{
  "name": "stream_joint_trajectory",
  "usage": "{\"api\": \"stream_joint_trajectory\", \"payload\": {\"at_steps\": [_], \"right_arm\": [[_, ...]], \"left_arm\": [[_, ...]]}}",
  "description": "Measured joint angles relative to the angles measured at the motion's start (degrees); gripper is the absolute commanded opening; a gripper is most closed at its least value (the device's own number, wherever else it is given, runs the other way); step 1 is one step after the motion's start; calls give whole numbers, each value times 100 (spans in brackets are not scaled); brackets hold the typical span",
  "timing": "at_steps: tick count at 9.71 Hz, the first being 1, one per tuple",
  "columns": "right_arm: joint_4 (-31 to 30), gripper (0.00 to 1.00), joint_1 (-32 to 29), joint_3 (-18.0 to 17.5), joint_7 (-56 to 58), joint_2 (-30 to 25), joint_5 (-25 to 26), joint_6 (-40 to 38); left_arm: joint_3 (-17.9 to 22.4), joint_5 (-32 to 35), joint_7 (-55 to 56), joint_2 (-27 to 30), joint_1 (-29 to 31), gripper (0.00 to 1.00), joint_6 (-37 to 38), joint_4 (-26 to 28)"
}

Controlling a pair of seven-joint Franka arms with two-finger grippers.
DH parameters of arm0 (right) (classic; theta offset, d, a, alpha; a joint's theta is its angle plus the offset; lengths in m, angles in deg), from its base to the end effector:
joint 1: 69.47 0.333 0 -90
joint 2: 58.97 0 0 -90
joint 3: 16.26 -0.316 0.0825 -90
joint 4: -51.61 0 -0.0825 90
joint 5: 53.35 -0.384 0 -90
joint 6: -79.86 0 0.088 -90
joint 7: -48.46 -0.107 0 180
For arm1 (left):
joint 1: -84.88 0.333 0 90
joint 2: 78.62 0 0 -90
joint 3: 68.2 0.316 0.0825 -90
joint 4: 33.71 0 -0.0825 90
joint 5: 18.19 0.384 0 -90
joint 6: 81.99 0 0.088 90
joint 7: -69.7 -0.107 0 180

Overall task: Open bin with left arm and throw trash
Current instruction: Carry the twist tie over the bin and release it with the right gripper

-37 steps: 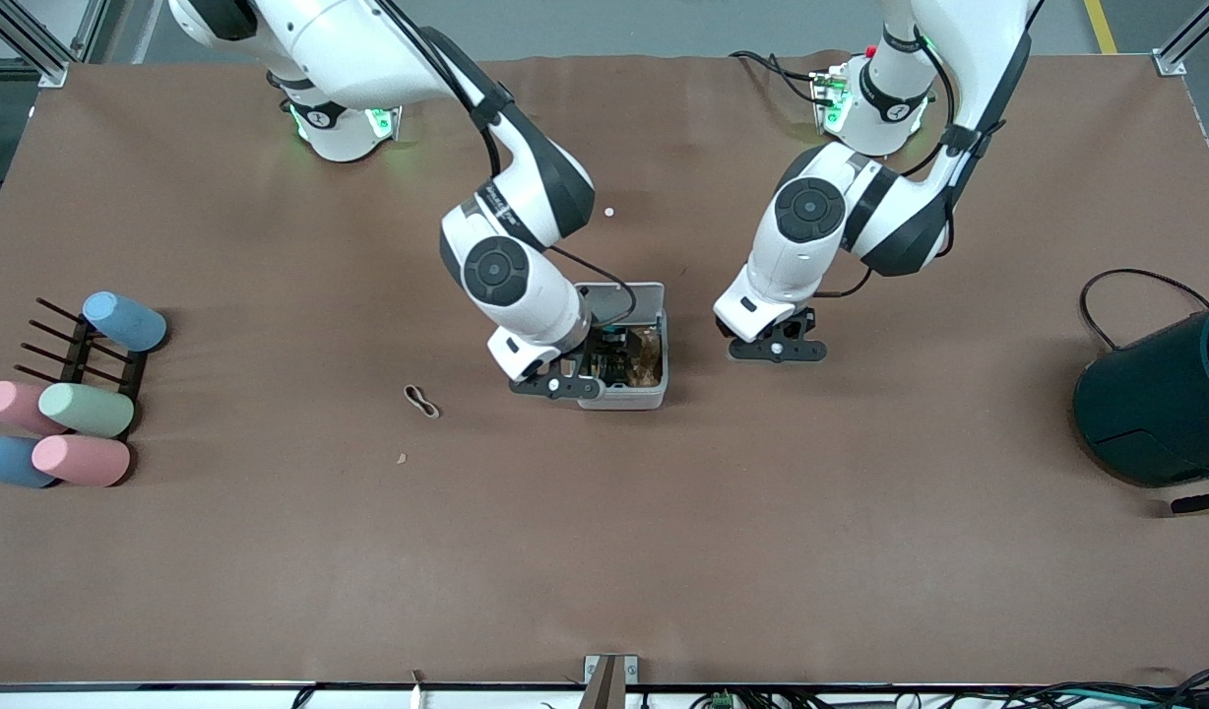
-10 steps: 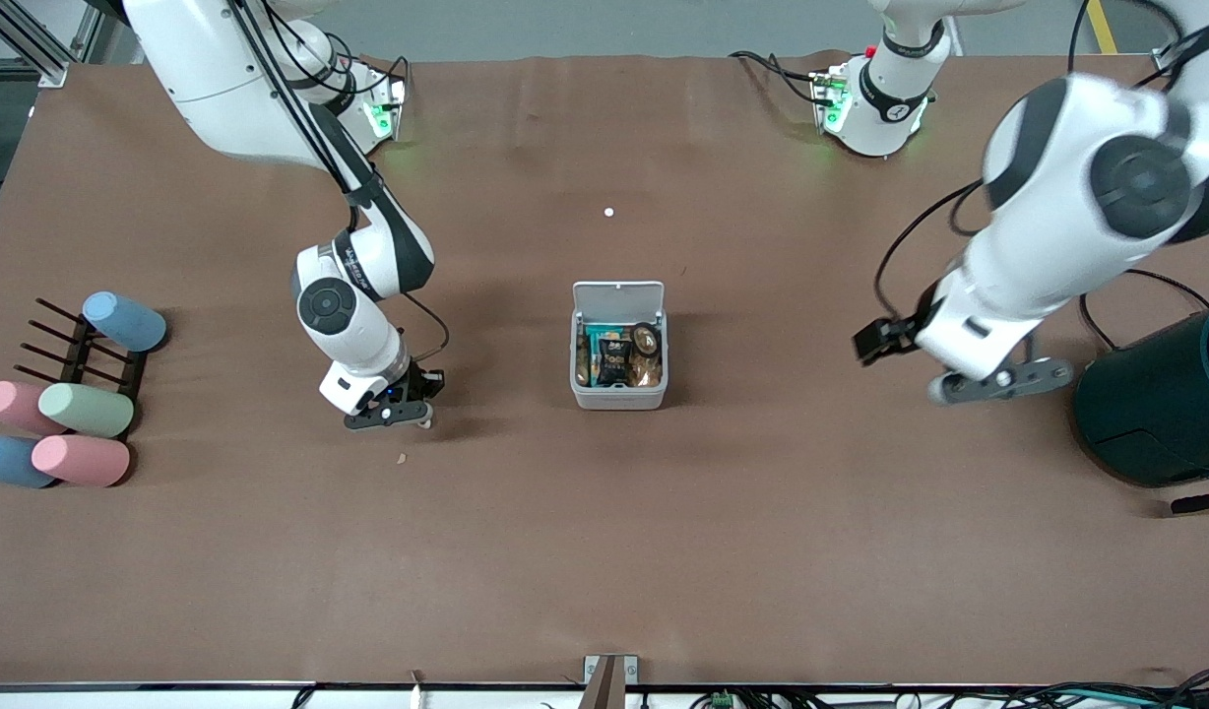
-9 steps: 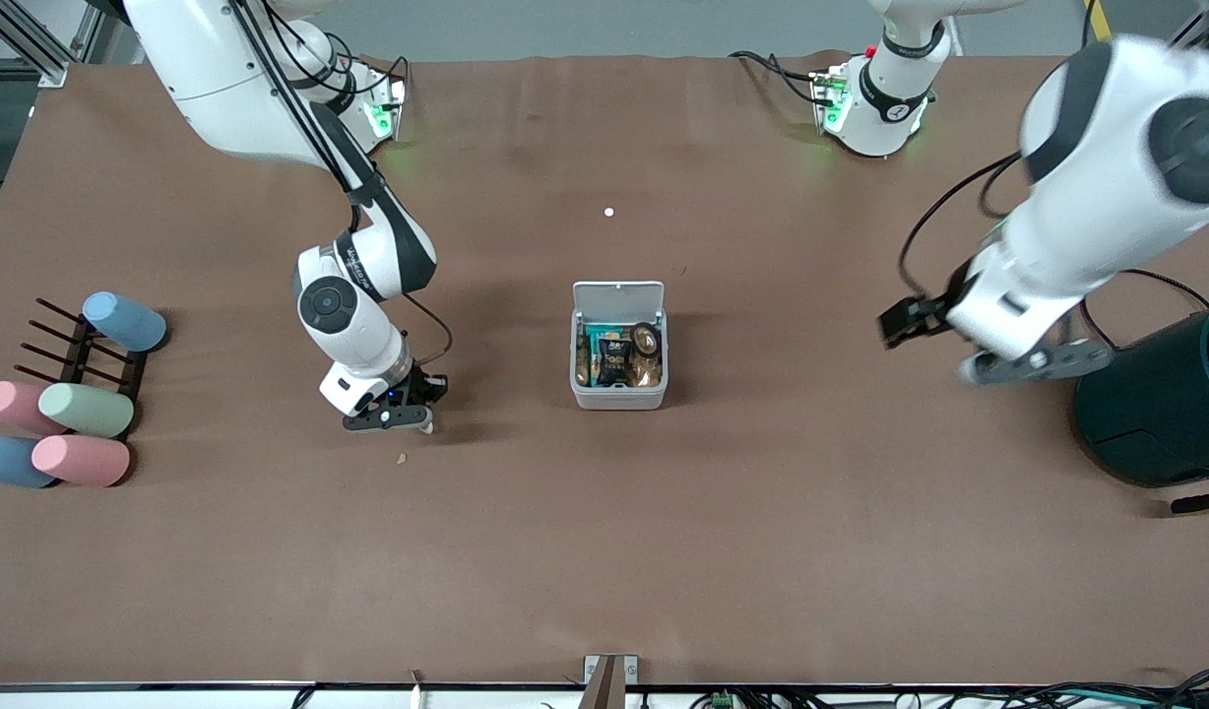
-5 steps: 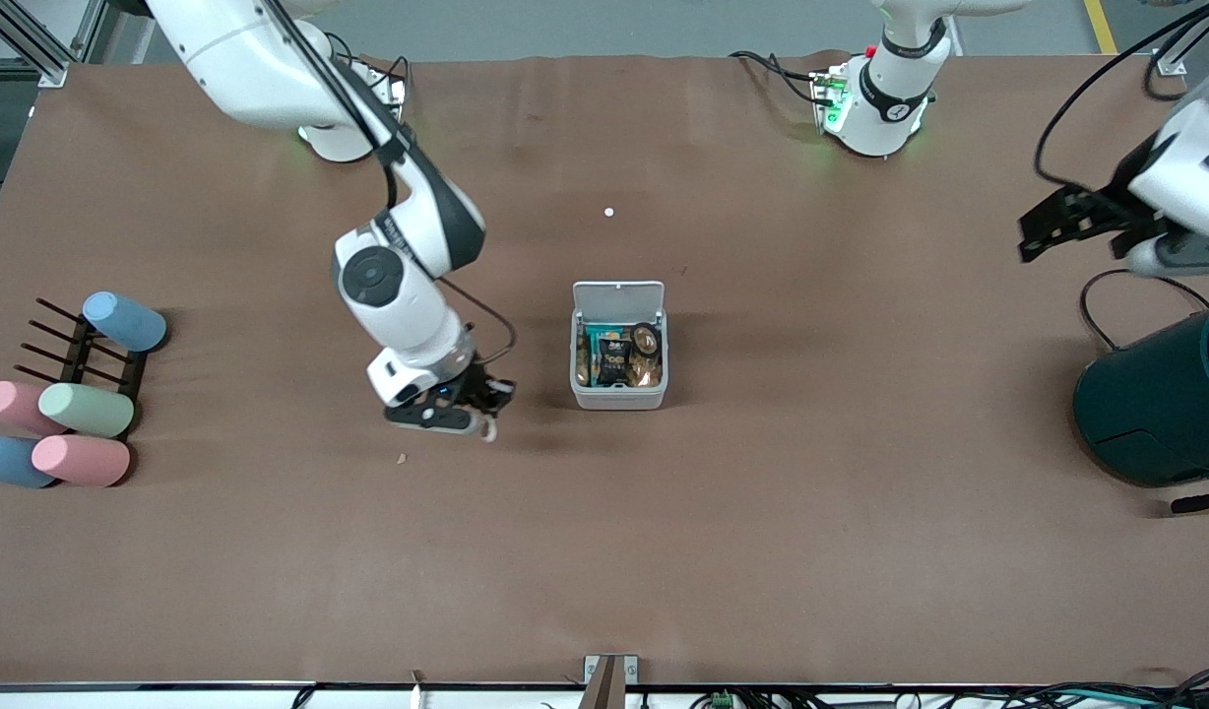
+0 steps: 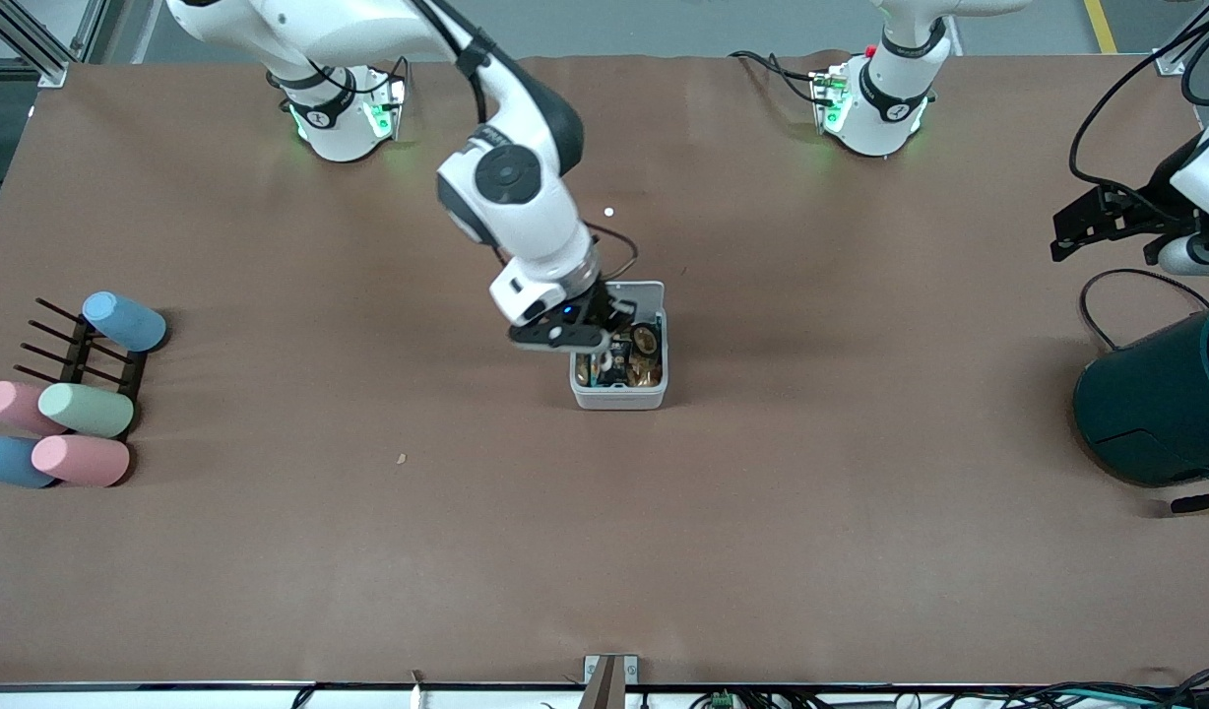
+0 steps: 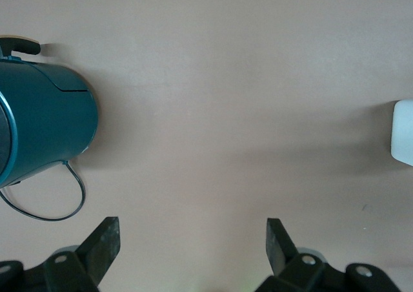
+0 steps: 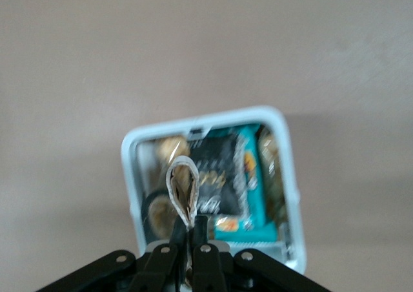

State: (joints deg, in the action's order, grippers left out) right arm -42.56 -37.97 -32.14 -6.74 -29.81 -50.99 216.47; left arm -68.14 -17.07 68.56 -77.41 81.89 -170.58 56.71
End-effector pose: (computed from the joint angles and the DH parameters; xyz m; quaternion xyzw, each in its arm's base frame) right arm 0.4949 0.4981 0.3540 -0.9878 0.0794 -0.0406 0.1279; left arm 0.5449 -0.0257 0.6305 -0.9993 0.0353 0.0053 0.0098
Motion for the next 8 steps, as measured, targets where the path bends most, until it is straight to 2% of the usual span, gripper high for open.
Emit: {"api": "stream_joint_trajectory", "payload": {"at_steps": [5, 6, 8], "right_arm": [[-1, 7, 88, 59, -10, 251, 1, 21], [1, 13, 84, 85, -10, 299, 1, 75], [5, 47, 57, 124, -10, 338, 1, 203]], "left_arm": [[30, 0, 25, -67, 50, 100, 0, -30], [35, 0, 41, -72, 55, 100, 0, -32], [41, 0, 46, -74, 63, 100, -1, -52]]}}
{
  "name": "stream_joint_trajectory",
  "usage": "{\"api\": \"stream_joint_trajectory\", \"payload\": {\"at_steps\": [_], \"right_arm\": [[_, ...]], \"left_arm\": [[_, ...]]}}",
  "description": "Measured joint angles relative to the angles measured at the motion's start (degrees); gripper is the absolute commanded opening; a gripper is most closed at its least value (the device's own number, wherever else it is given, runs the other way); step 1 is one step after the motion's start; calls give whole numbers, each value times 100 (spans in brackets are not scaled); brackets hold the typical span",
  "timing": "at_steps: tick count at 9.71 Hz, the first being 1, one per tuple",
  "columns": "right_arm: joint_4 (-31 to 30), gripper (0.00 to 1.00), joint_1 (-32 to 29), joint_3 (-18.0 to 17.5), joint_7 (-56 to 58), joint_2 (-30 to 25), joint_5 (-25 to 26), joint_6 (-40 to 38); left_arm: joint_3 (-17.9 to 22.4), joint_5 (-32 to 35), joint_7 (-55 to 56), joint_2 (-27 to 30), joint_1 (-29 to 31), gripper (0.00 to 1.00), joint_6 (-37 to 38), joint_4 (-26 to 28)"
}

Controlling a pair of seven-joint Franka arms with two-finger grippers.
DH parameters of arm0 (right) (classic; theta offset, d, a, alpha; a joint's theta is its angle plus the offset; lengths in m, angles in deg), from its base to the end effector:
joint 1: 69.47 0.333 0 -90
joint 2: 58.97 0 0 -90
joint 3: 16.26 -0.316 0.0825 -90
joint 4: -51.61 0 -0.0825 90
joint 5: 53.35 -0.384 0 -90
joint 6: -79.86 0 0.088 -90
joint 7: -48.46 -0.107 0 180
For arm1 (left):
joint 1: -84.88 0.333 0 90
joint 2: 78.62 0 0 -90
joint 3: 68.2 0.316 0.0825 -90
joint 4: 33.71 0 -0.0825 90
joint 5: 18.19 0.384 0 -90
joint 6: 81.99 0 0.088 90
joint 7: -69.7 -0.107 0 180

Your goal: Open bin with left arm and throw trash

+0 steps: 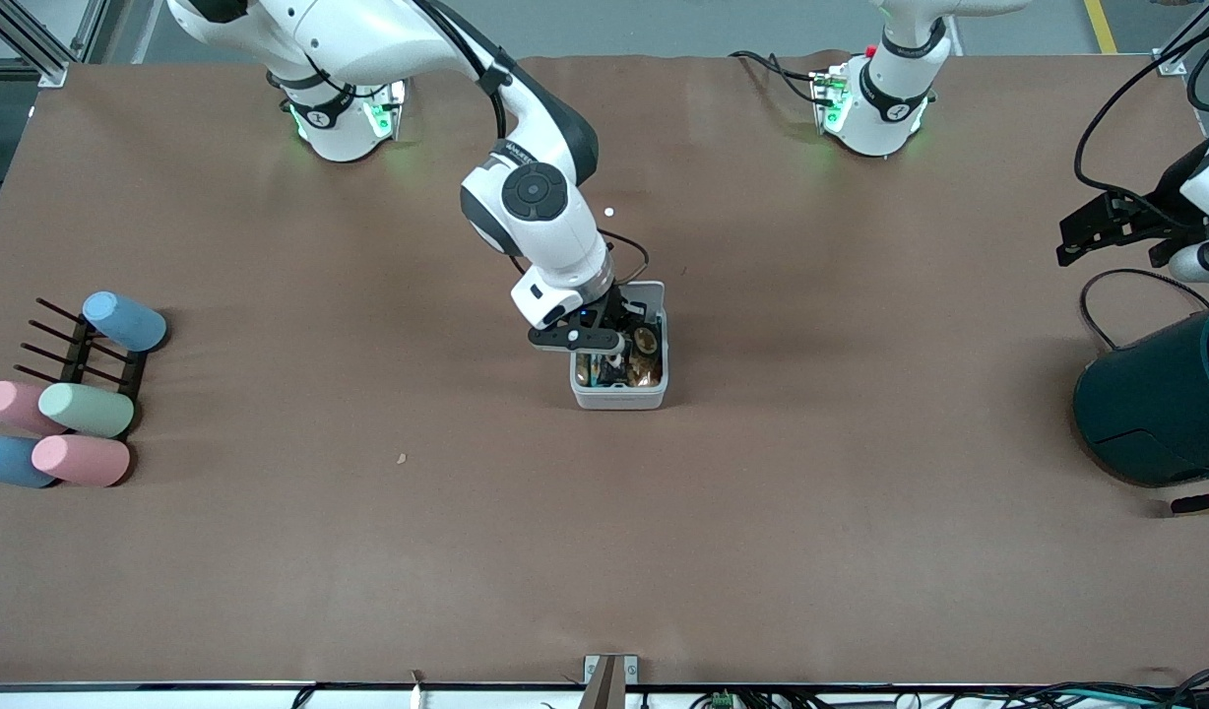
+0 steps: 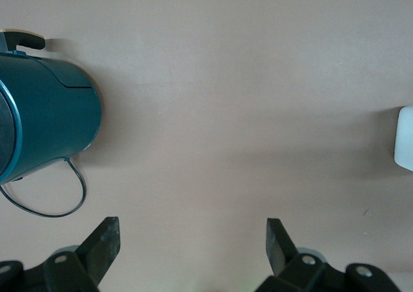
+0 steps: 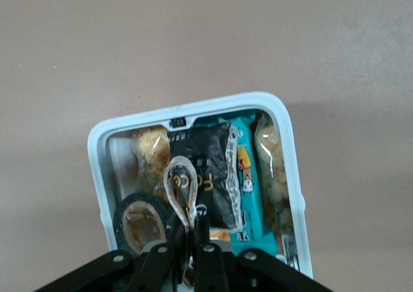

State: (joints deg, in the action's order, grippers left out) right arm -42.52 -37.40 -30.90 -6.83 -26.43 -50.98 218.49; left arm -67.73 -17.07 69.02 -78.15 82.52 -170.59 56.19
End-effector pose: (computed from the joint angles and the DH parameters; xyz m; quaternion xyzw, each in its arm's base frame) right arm 0.5017 0.4958 0.3160 -0.9885 0.0871 -0.0322 0.1196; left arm 0.5493 -0.0160 0.6277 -0.9997 0.0223 0.0071 0.0098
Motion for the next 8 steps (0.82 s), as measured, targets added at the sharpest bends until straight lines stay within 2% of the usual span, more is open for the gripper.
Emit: {"api": "stream_joint_trajectory", "payload": {"at_steps": [2, 4, 6, 8], "right_arm": [[7, 62, -6, 4, 0, 20, 0, 13], [48, 66, -6, 3, 0, 24, 0, 13], [158, 67, -42, 7, -42, 4, -1, -67], [324, 67, -274, 3, -88, -339, -63, -613]], "left_arm": [[2, 0, 0, -1, 1, 100, 0, -32], [2, 0, 0, -4, 1, 100, 0, -34], [2, 0, 0, -7, 1, 100, 0, -36], [3, 0, 0, -11, 1, 100, 0, -41]]}}
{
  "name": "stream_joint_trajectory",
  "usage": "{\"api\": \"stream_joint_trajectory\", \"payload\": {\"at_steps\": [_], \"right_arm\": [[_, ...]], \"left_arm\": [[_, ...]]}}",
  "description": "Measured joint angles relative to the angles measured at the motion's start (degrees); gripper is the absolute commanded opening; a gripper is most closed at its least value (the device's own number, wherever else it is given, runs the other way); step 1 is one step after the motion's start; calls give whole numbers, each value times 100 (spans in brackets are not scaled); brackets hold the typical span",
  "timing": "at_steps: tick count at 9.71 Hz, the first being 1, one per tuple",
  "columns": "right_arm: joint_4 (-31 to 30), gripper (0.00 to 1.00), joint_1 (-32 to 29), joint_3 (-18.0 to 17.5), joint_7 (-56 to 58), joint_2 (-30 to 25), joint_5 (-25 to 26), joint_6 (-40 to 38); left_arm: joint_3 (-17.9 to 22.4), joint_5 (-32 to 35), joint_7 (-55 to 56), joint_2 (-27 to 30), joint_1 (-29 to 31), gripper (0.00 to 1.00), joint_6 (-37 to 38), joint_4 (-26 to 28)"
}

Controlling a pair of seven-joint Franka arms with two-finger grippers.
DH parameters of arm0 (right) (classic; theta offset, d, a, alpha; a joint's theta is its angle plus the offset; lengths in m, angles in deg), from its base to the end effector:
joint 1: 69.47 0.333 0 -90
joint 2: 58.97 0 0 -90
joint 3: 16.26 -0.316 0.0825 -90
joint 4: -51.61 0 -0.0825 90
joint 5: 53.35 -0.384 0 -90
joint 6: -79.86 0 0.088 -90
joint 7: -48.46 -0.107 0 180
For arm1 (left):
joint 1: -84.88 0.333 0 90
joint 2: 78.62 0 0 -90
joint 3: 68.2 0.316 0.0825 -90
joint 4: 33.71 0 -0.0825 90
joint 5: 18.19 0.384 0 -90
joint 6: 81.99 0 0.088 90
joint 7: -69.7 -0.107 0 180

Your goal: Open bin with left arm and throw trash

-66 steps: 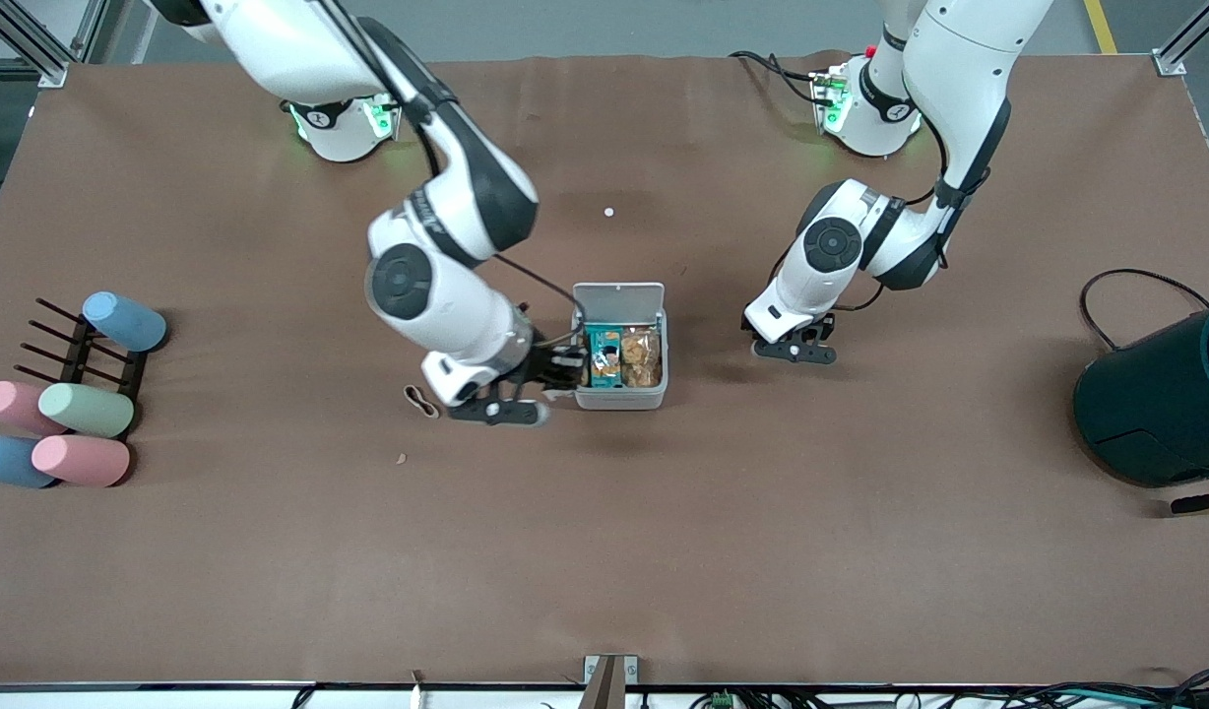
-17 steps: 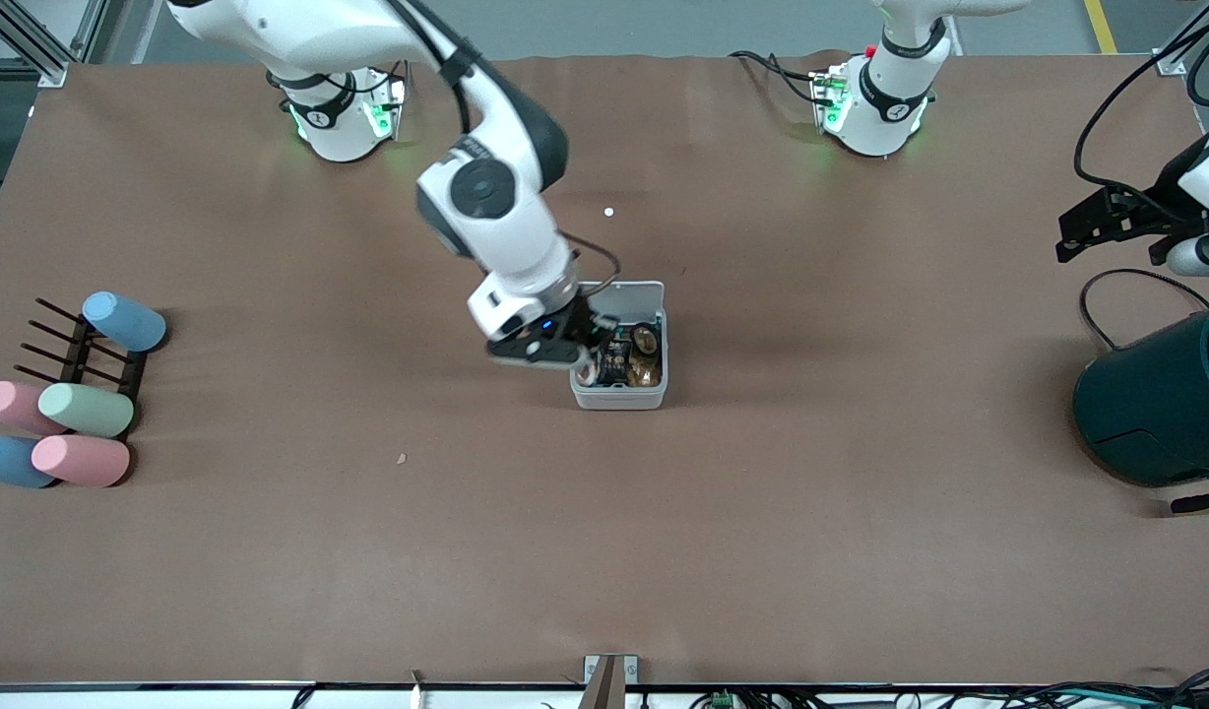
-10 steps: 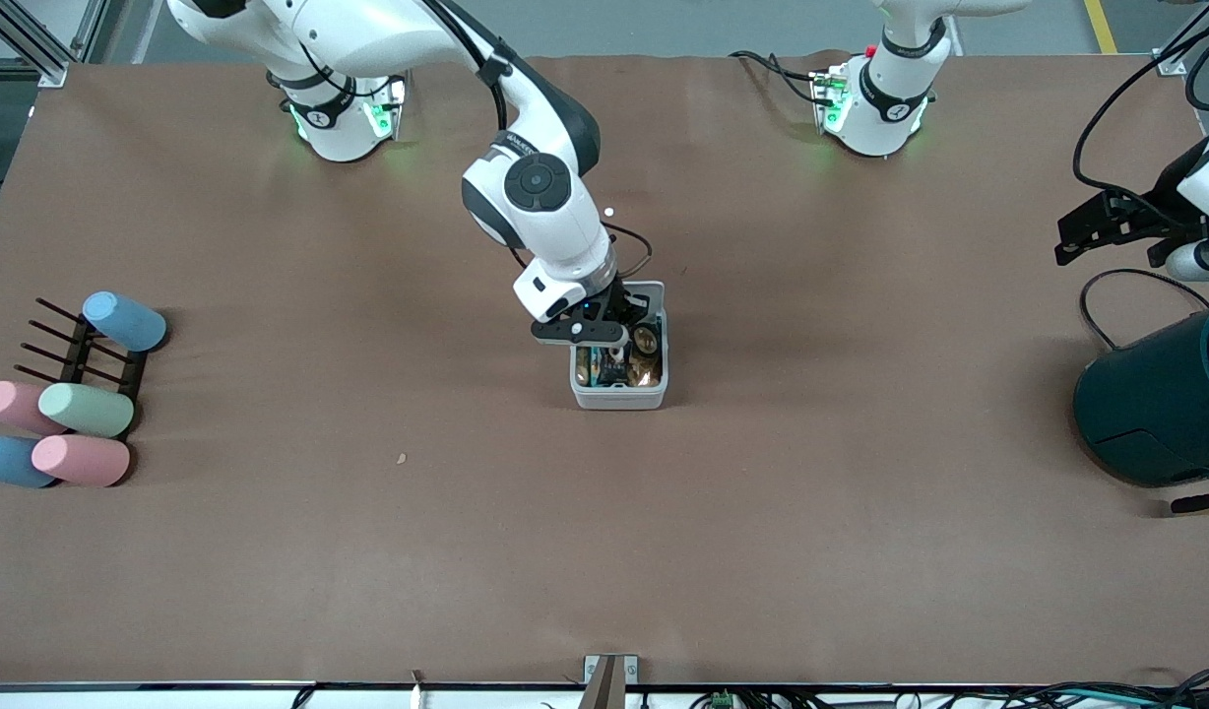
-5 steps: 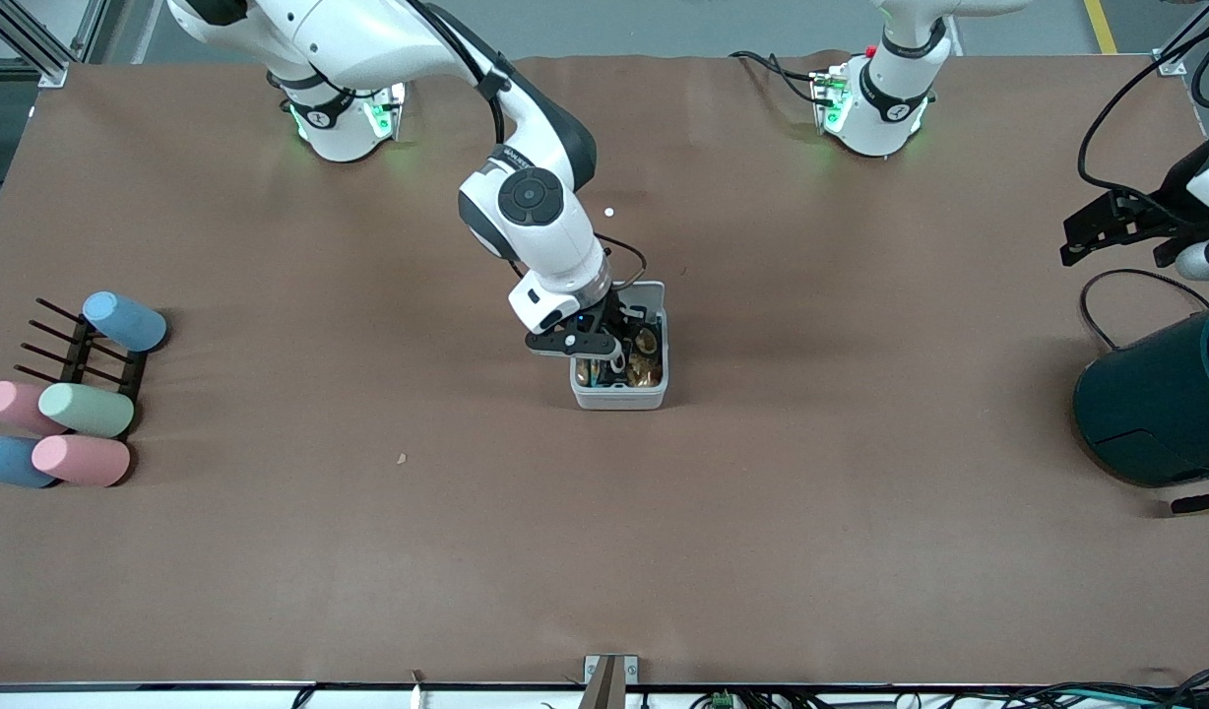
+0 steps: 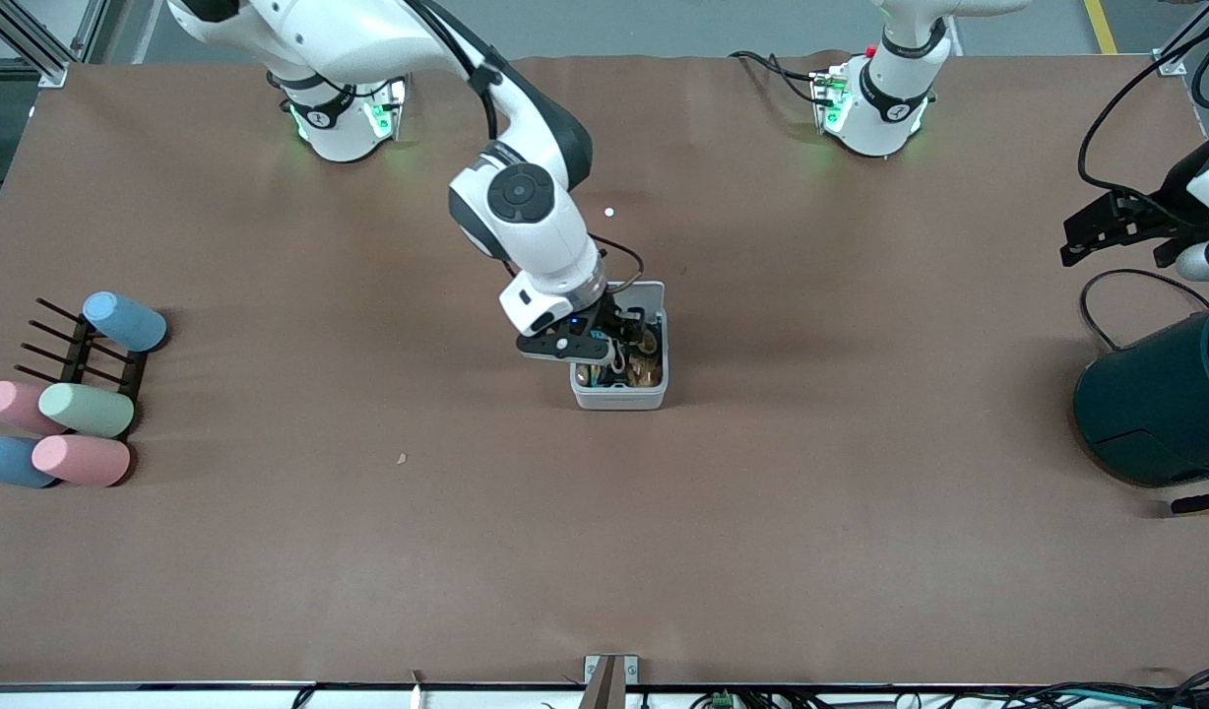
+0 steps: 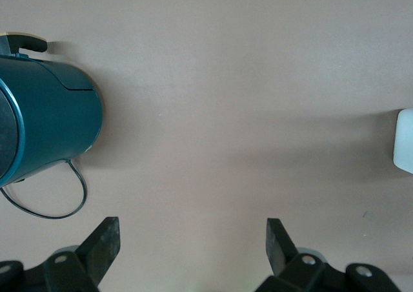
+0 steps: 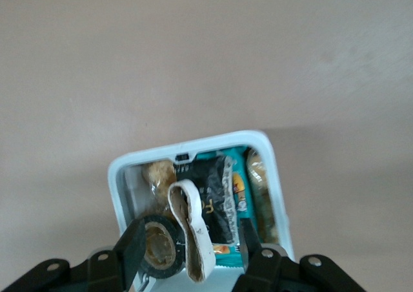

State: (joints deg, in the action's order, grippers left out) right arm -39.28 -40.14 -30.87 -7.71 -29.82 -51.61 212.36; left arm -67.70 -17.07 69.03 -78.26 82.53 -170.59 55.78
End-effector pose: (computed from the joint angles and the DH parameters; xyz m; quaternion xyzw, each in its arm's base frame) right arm 0.5287 0.4713 0.3719 -0.9849 0.1193 -0.0387 0.1195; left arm 0.5500 -0.0156 0.6300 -0.9997 0.0218 0.0045 0.0098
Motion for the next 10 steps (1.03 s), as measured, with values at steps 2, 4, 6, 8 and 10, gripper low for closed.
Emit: {"api": "stream_joint_trajectory", "payload": {"at_steps": [2, 4, 6, 8, 10], "right_arm": [[69, 74, -534, 6, -10, -705, -217, -927], [78, 74, -1325, 13, 290, -1442, -276, -2106], [85, 79, -2387, 34, 1716, -2053, -574, -3271], [141, 86, -3426, 66, 3260, -2560, -702, -4292], [437, 87, -3808, 78, 3891, -2795, -613, -4914]], "left_arm": [[2, 0, 0, -2, 0, 100, 0, -3], [4, 0, 0, -5, 1, 100, 0, -7], [6, 0, 0, -10, 0, 100, 0, -13], [7, 0, 0, -15, 1, 100, 0, -18], [9, 0, 0, -21, 1, 100, 0, -21]]}}
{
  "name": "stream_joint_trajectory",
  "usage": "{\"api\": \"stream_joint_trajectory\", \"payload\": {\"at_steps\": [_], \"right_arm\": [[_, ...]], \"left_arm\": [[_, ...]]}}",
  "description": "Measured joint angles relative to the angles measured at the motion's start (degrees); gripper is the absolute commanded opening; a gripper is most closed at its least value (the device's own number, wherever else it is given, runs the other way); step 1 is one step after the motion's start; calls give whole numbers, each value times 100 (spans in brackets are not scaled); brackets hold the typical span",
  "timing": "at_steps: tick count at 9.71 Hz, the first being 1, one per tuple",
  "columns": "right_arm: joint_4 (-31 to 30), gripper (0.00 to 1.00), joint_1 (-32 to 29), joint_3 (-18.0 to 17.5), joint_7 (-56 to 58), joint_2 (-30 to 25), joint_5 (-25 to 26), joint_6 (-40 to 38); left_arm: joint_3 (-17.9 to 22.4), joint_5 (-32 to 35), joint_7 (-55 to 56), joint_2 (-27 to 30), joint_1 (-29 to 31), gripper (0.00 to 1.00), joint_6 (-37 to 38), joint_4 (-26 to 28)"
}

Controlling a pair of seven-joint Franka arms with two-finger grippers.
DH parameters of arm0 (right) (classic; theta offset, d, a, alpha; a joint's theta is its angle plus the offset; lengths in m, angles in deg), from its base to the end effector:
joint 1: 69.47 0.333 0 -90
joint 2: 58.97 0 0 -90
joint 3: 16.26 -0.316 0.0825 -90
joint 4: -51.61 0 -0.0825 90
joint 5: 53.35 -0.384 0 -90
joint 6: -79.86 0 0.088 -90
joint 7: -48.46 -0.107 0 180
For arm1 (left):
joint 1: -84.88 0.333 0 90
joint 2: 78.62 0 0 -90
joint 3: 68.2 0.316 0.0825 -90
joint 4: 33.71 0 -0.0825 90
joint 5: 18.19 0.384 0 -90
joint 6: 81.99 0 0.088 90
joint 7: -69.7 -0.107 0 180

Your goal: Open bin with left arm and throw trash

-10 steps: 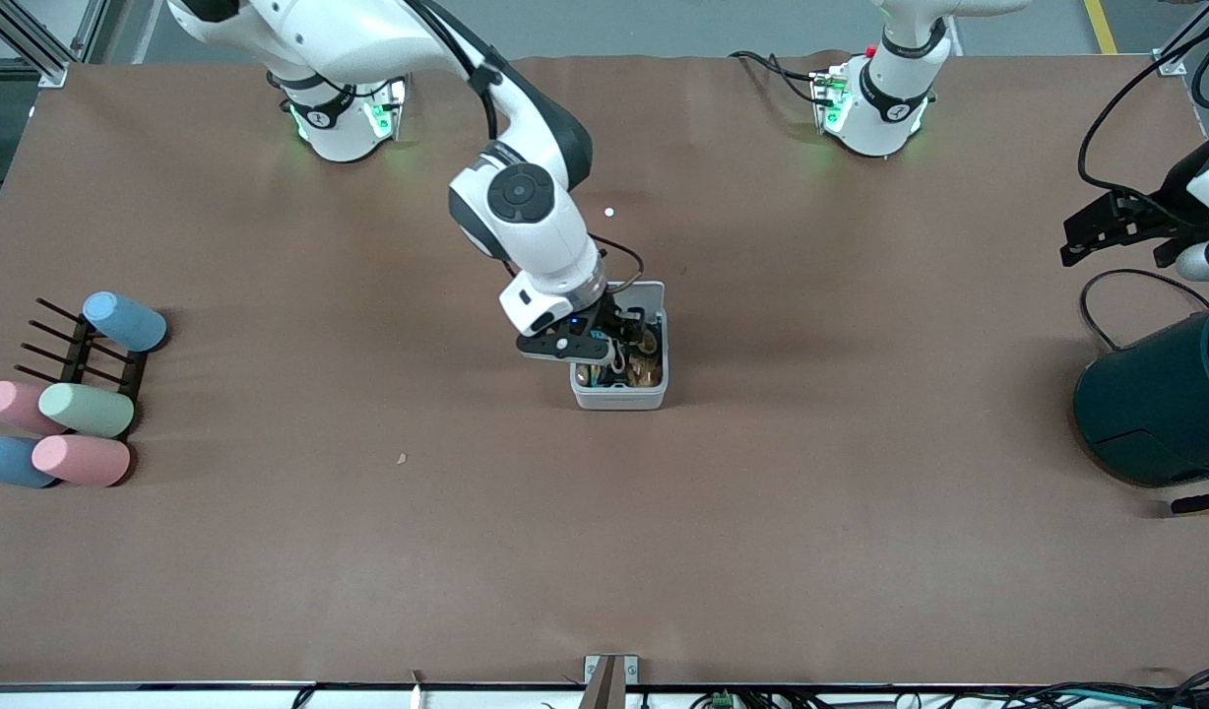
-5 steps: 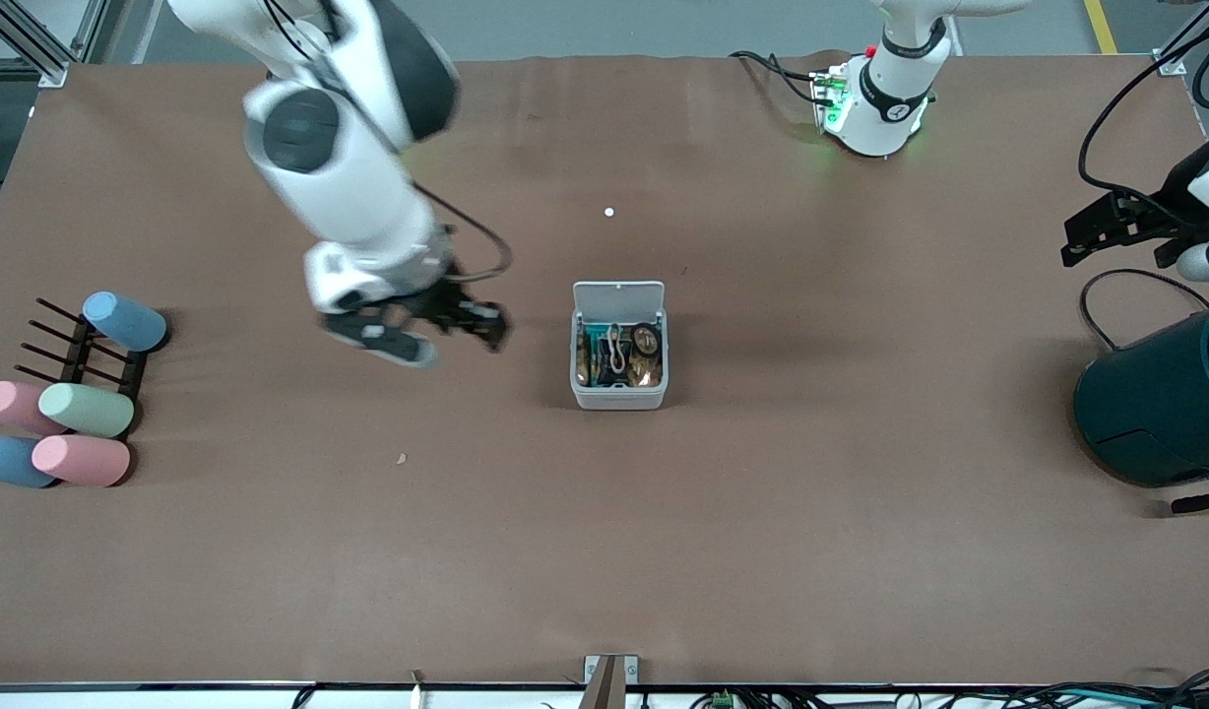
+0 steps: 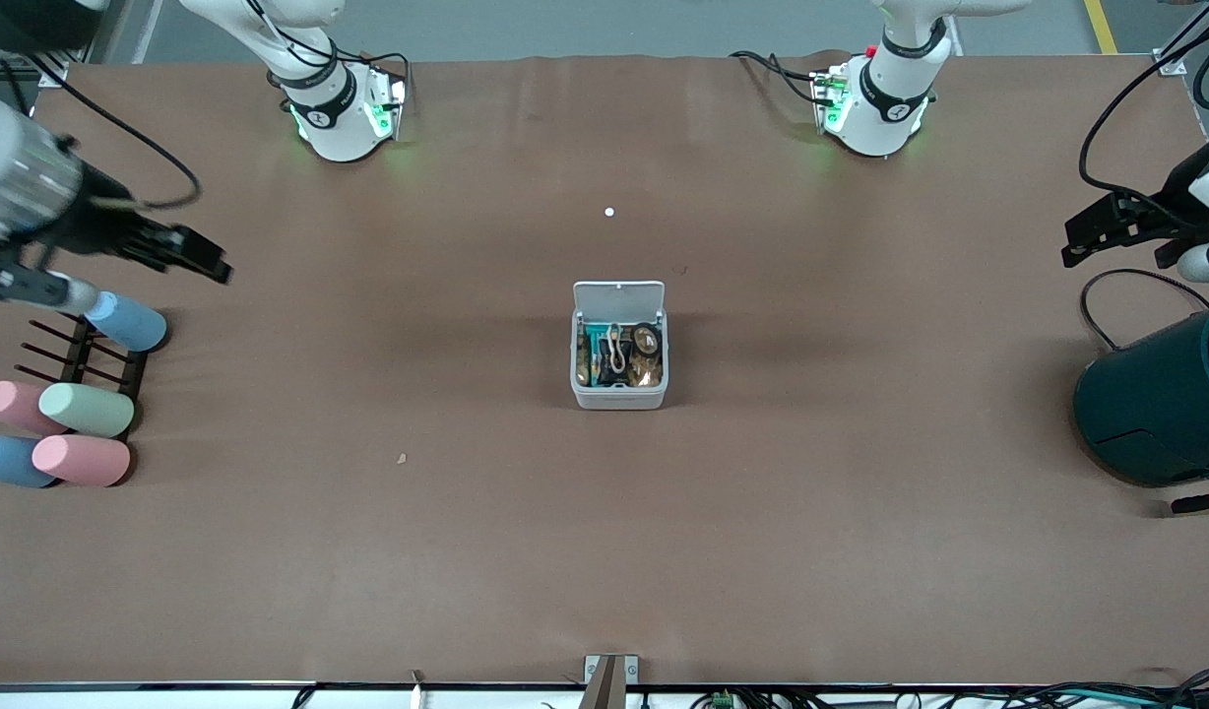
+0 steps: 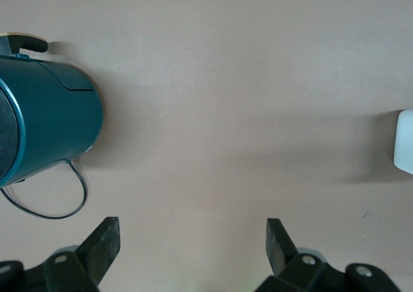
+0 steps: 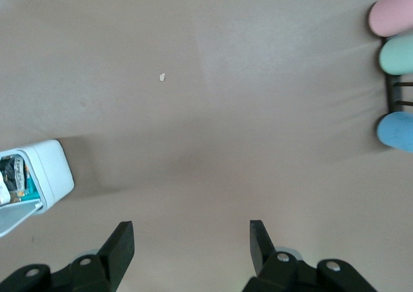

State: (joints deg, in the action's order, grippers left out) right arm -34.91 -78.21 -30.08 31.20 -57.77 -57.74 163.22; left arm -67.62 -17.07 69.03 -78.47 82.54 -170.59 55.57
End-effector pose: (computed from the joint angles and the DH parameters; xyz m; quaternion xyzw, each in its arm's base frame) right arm 0.5461 0.0560 0.6322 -0.9931 0.1029 0.0449 0.0326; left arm 0.5512 -0.0148 0.6297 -0.9997 0.0210 0.0045 0.0098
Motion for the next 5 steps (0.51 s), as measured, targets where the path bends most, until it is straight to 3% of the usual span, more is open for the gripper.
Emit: {"api": "stream_joint_trajectory", "payload": {"at_steps": [1, 5], "right_arm": [[185, 100, -10, 3, 31, -18, 154, -250], [664, 100, -133, 227, 218, -18, 341, -730]], "left_arm": [[0, 0, 0, -3, 1, 100, 0, 0], [0, 0, 0, -10, 1, 100, 0, -3]]}}
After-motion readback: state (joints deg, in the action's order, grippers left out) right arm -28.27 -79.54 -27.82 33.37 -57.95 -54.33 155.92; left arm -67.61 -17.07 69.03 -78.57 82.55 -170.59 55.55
